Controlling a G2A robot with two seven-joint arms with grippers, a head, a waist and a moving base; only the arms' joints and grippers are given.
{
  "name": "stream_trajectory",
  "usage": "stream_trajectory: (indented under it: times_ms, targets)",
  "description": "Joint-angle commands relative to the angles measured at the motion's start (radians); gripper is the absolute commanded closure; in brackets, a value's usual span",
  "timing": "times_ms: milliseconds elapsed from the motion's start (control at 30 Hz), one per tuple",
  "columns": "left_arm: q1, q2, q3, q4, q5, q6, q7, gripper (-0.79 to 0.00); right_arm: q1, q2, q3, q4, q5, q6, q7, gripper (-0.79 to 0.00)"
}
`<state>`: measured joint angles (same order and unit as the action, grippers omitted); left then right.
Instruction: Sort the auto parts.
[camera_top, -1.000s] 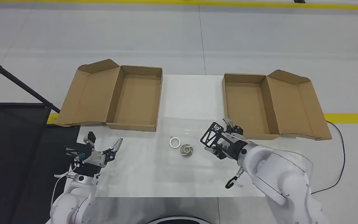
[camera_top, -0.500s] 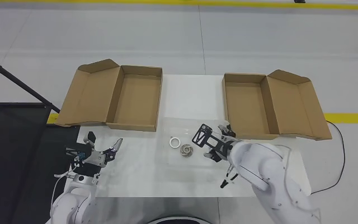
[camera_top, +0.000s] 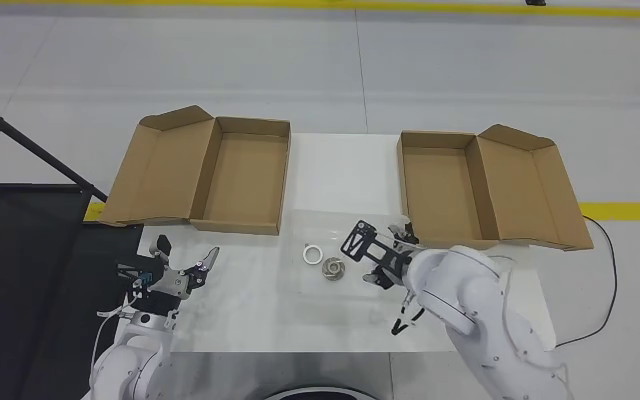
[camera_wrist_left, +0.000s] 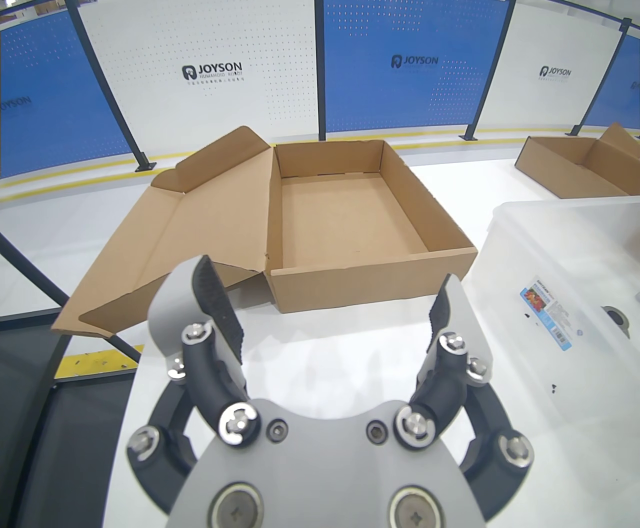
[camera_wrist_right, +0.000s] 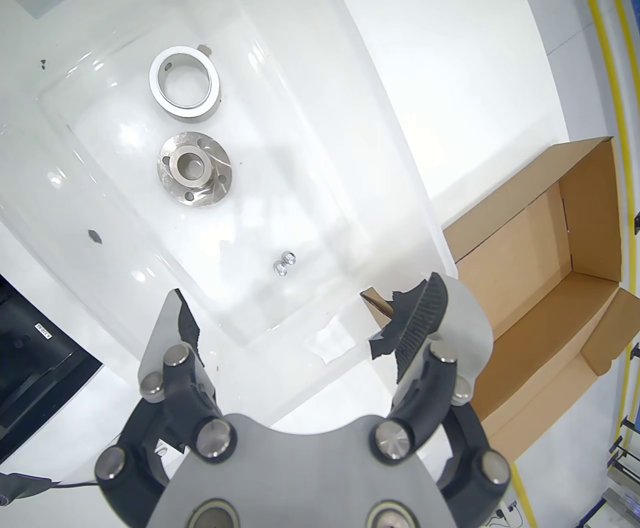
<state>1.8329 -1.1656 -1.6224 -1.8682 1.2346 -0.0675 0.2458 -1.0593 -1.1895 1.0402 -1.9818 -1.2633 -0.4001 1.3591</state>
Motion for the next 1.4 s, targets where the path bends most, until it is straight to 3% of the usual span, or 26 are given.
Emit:
stream_trajectory:
  times_ms: [0, 200, 267, 300, 333, 400, 800, 933, 1133, 1367]
  targets:
    - [0.000, 0.000, 0.000, 0.000, 0.000, 0.000, 0.000, -0.785, 0.019, -0.005, -0.013, 0.035, 0.019, 0.027, 0.006, -0.785]
    - [0.000, 0.000, 0.000, 0.000, 0.000, 0.000, 0.000, -0.785, 0.091, -0.020, -0.052, 0.116, 0.083, 0.085, 0.086, -0.785]
    - [0.000, 0.000, 0.000, 0.000, 0.000, 0.000, 0.000, -0.785, 0.111, -0.024, -0.058, 0.140, 0.102, 0.100, 0.099, -0.674]
    - [0.000, 0.000, 0.000, 0.000, 0.000, 0.000, 0.000, -0.785, 0.120, -0.026, -0.061, 0.154, 0.113, 0.100, 0.104, -0.496]
    - [0.000, 0.000, 0.000, 0.000, 0.000, 0.000, 0.000, -0.785, 0.128, -0.027, -0.062, 0.166, 0.121, 0.103, 0.106, -0.406]
    - [0.000, 0.000, 0.000, 0.000, 0.000, 0.000, 0.000, -0.785, 0.143, -0.030, -0.065, 0.190, 0.135, 0.117, 0.107, -0.345]
    - [0.000, 0.000, 0.000, 0.000, 0.000, 0.000, 0.000, -0.785, 0.225, -0.050, -0.114, 0.326, 0.166, 0.190, 0.141, -0.379]
    - [0.000, 0.000, 0.000, 0.000, 0.000, 0.000, 0.000, -0.785, 0.255, -0.058, -0.130, 0.378, 0.195, 0.188, 0.141, -0.357]
    - [0.000, 0.000, 0.000, 0.000, 0.000, 0.000, 0.000, -0.785, 0.281, -0.066, -0.153, 0.425, 0.215, 0.189, 0.151, -0.259]
    - [0.000, 0.000, 0.000, 0.000, 0.000, 0.000, 0.000, -0.785, 0.294, -0.071, -0.162, 0.465, 0.235, 0.185, 0.142, -0.271]
